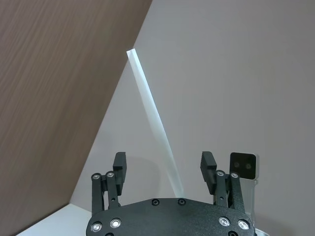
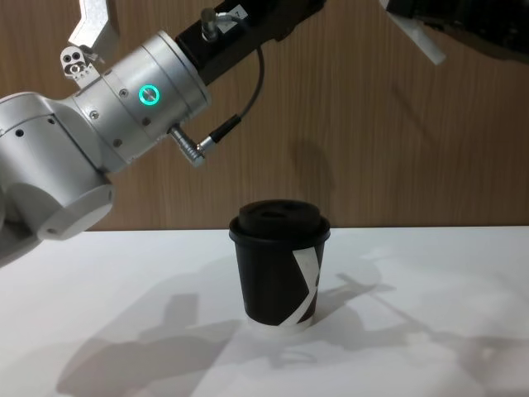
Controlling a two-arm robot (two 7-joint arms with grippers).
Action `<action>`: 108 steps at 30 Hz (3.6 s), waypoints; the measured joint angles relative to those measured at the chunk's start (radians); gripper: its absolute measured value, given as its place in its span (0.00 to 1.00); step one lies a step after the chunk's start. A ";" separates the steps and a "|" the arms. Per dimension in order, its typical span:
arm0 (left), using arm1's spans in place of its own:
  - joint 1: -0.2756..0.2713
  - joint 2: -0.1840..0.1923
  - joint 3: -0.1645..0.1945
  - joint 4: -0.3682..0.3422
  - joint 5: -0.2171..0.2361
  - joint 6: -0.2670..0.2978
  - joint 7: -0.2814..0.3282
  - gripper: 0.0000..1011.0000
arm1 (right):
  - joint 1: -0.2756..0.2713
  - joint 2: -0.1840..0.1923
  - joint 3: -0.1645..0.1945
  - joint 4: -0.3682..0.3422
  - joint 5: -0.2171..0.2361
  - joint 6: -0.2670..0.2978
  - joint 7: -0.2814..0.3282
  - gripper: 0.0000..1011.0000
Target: Pick up the straw with one hand, pass it to the other hand, and insert it into the cup.
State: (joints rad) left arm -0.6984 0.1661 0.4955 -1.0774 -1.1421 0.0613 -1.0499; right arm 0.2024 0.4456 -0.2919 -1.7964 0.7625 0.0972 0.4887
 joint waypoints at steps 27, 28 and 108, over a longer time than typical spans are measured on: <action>-0.016 -0.007 0.019 0.016 -0.008 -0.037 0.006 0.18 | 0.000 0.000 0.000 0.000 0.000 0.000 0.000 0.00; -0.016 -0.006 0.020 0.016 -0.009 -0.038 0.007 0.17 | 0.000 0.000 0.000 0.000 0.000 0.000 0.000 0.00; 0.071 0.166 0.079 -0.200 0.336 -0.138 0.495 0.01 | 0.000 0.000 0.000 0.000 0.000 0.000 0.000 0.99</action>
State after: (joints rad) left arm -0.6275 0.3317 0.5742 -1.2771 -0.8064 -0.0767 -0.5553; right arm 0.2024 0.4456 -0.2919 -1.7964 0.7625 0.0973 0.4887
